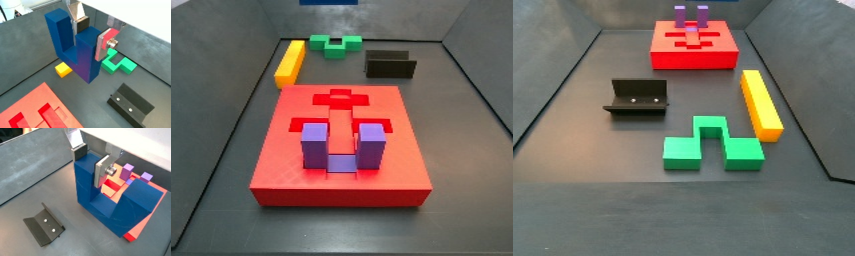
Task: Pick up the blue object. Move up. Move to above the board. Insert the blue object.
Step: Move to above the board.
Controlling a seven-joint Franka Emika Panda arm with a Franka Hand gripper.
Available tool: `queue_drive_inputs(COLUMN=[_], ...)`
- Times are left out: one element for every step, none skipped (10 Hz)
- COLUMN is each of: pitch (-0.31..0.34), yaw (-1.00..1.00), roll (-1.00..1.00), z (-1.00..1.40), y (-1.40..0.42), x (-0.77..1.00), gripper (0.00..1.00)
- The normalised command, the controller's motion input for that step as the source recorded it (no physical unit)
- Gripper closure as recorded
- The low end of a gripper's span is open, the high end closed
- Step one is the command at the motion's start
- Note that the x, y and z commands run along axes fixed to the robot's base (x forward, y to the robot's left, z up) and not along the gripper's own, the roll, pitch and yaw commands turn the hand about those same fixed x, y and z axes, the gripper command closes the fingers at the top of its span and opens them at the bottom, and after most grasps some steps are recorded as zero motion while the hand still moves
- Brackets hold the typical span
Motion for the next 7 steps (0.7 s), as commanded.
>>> queue_drive_inputs(pitch=[0.333,0.319,0.239,0.195,0.162,0.145,0.128], yaw=[-0.17,-0.15,-0.05,-0.04,-0.01,-0.01,0.00], roll=[0.00,0.03,0.07,0.03,0.02,0.01,0.00], z=[0.38,0.34,0.36,0.35,0.17,0.09,0.06], y=[-1.40,-1.40,-1.40,-1.40,-0.70,-0.34,-0.19], x=[-0.17,-0.17,-0.14,-0.10,-0.02,0.03,0.04], gripper=[1.00,1.00,1.00,1.00,1.00,1.00,1.00])
